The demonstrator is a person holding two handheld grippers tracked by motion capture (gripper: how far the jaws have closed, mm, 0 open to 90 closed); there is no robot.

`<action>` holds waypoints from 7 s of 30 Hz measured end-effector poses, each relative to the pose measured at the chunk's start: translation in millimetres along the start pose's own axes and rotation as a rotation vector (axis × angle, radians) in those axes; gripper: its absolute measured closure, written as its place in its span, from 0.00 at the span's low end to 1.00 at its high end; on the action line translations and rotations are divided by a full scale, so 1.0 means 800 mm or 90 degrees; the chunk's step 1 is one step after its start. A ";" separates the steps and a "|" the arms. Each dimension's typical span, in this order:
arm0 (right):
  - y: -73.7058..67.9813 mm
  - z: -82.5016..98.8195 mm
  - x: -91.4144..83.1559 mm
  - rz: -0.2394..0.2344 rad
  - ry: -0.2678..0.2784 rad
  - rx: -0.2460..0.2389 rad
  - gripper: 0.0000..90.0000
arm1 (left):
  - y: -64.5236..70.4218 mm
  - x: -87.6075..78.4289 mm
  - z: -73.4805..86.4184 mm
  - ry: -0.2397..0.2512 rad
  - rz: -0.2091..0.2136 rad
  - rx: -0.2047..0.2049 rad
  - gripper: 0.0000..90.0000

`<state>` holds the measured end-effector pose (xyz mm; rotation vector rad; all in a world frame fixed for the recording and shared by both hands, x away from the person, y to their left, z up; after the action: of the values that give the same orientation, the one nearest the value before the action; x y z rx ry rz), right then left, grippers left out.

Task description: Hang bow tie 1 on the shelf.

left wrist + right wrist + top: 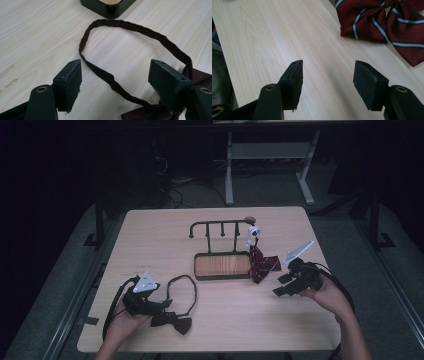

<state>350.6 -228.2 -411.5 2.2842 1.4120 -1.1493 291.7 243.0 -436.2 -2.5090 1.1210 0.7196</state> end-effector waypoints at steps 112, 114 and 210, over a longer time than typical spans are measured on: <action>-0.005 0.024 -0.008 -0.004 0.029 0.004 0.39 | -0.043 0.033 -0.119 -0.187 0.115 0.055 1.00; -0.004 0.024 -0.009 0.000 0.030 0.002 0.39 | -0.041 0.031 -0.122 -0.187 0.116 0.057 1.00; -0.002 0.025 -0.020 0.004 0.039 -0.002 0.38 | -0.045 -0.006 -0.252 -0.155 0.106 0.145 1.00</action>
<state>335.6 -248.5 -413.1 2.3393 1.4254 -1.0825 380.8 176.9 -263.7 -2.0952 1.2541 0.8625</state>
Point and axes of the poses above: each handheld gripper's, and its own axes: x roughly forward along the jaws, z roughly out of its underside, y roughly to its right, the point moved 1 cm from there along x, roughly forward along the jaws, and after that the axes turned 12 degrees about y, right-handed, at the moved point
